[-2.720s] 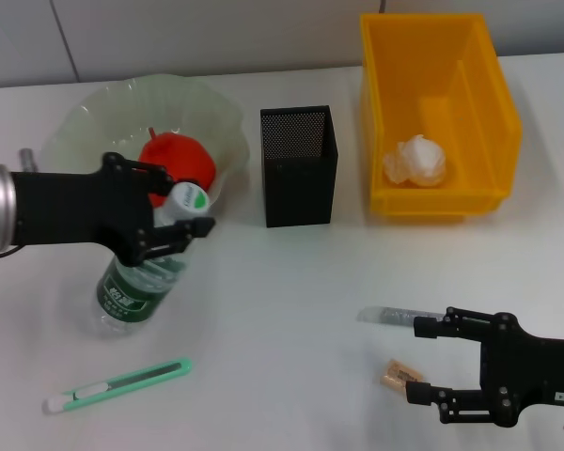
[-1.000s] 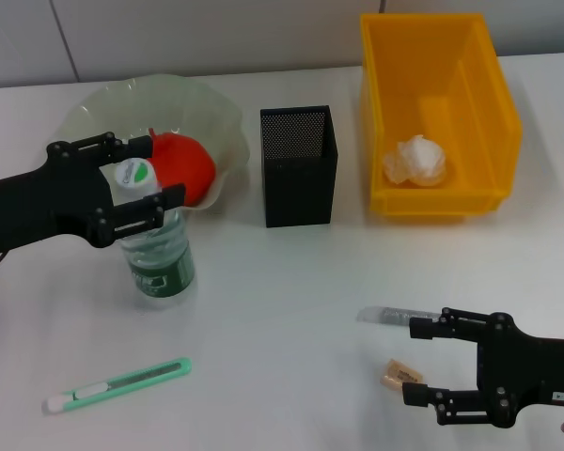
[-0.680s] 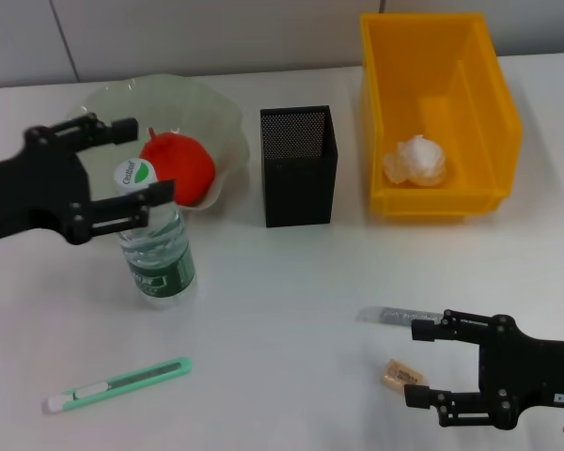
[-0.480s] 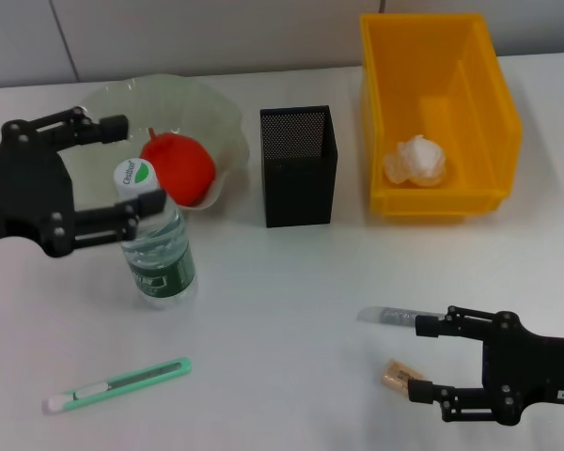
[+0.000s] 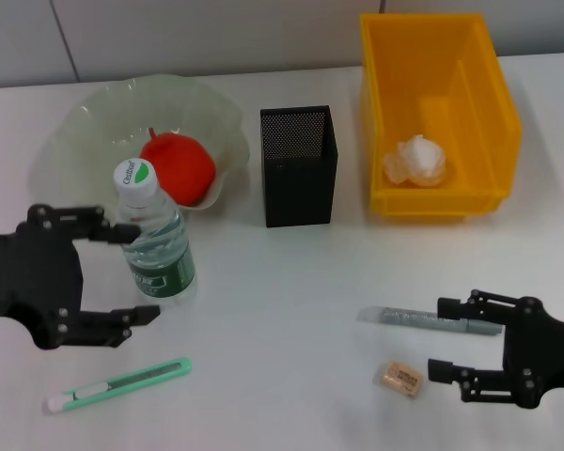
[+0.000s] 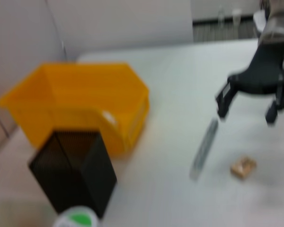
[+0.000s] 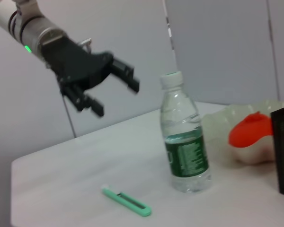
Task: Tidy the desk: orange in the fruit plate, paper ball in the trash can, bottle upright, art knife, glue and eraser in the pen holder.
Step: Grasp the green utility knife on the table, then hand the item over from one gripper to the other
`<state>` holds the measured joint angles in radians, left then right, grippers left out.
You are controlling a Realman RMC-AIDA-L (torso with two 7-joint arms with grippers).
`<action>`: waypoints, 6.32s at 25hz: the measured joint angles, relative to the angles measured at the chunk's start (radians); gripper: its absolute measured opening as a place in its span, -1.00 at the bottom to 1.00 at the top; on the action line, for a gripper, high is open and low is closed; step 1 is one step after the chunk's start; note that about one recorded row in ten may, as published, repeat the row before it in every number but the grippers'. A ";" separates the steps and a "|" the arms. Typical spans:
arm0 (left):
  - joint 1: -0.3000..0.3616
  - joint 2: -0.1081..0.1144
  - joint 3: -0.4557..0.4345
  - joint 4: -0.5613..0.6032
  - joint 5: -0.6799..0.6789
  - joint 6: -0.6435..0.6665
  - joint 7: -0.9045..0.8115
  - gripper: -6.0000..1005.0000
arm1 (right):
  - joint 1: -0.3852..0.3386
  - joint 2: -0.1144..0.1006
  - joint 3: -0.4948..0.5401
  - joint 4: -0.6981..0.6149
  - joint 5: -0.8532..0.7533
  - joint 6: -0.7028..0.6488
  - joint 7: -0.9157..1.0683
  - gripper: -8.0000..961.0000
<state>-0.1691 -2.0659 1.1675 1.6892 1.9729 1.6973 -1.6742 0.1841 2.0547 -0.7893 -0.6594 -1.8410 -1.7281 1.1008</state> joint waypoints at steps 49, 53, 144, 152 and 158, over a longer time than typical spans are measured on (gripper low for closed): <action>-0.369 -0.013 0.633 -0.178 0.639 -0.045 -0.714 0.32 | -0.012 -0.003 0.073 0.000 -0.010 -0.008 -0.055 0.66; -0.373 -0.013 0.656 -0.181 0.670 -0.043 -0.735 0.28 | -0.012 -0.004 0.072 0.001 -0.012 -0.008 -0.056 0.66; -0.436 -0.013 0.709 -0.334 0.663 -0.123 -0.705 -0.53 | -0.029 0.000 0.065 0.003 -0.015 -0.023 -0.067 0.66; -0.432 -0.012 0.693 -0.255 0.609 -0.060 -0.697 -0.61 | -0.037 0.000 0.079 0.004 -0.015 -0.050 -0.067 0.66; -0.424 -0.008 0.635 -0.110 0.489 0.029 -0.671 -0.61 | -0.053 -0.009 0.137 -0.001 -0.015 -0.091 -0.067 0.66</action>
<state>-0.5929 -2.0741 1.8022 1.5790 2.4618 1.7259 -2.3457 0.1310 2.0458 -0.6526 -0.6605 -1.8562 -1.8187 1.0338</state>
